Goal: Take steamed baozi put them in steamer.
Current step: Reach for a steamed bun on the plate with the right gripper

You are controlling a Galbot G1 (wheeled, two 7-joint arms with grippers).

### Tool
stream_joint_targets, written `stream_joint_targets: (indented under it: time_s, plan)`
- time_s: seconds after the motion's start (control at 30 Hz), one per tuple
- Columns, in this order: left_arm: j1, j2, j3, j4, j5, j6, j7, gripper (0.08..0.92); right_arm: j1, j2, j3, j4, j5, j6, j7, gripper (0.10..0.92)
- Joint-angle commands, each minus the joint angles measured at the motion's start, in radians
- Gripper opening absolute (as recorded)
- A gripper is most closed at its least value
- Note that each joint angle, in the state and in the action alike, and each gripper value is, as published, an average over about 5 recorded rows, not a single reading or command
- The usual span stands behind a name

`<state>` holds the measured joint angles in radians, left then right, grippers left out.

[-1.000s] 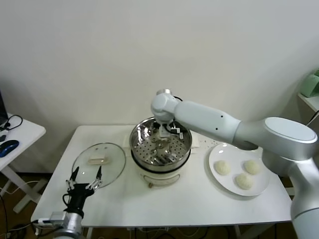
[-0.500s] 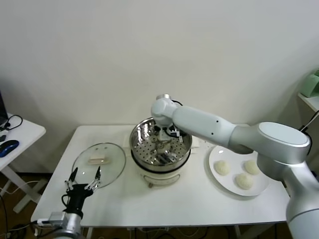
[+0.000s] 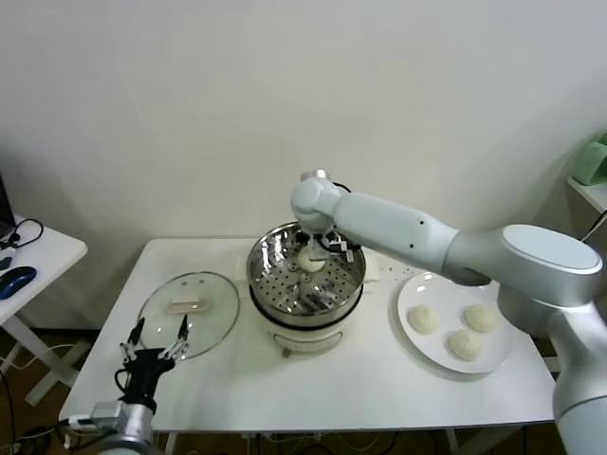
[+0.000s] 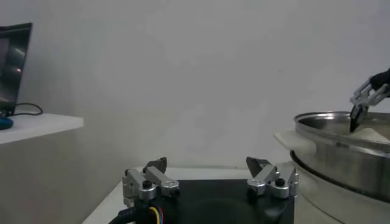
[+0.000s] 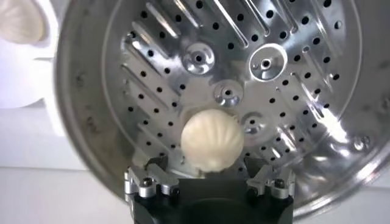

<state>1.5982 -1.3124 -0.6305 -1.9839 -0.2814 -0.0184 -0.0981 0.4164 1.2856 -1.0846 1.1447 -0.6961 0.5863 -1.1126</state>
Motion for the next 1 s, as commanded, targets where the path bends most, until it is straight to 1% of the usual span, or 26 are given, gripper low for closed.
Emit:
stream_joint_targets:
  time_s: [0.03,0.13,0.33,0.43,0.53,0.63,0.87,1.0]
  plan:
    - [0.001,0.005,-0.002,-0.003,-0.001,0.001,-0.003,0.823,0.121,-0.113,-0.015,0.077,0.156,0.01,-0.028,0.823]
    - [0.002,0.01,-0.003,-0.004,-0.001,0.003,-0.006,0.823,0.225,-0.207,-0.087,0.121,0.357,-0.078,-0.045,0.823]
    - [0.002,0.023,-0.003,-0.005,-0.002,0.007,-0.005,0.823,0.426,-0.393,-0.364,0.167,0.913,-0.441,-0.049,0.823]
    - [0.001,0.029,0.0,-0.003,-0.003,-0.003,0.005,0.823,0.442,-0.473,-0.406,0.156,1.074,-0.57,-0.045,0.823]
    - [0.004,0.037,0.006,-0.003,-0.011,-0.016,0.016,0.823,0.412,-0.542,-0.397,0.14,1.159,-0.669,-0.034,0.823]
    - [0.01,0.048,0.014,-0.008,-0.028,-0.022,0.021,0.823,0.363,-0.592,-0.381,0.125,1.183,-0.724,-0.021,0.823]
    - [0.021,0.053,0.015,-0.016,-0.025,-0.037,0.035,0.823,0.211,-0.674,-0.366,0.127,1.141,-0.786,0.026,0.823]
    - [0.033,0.051,0.015,-0.017,-0.01,-0.042,0.037,0.823,0.08,-0.689,-0.311,0.117,1.09,-0.797,0.052,0.823]
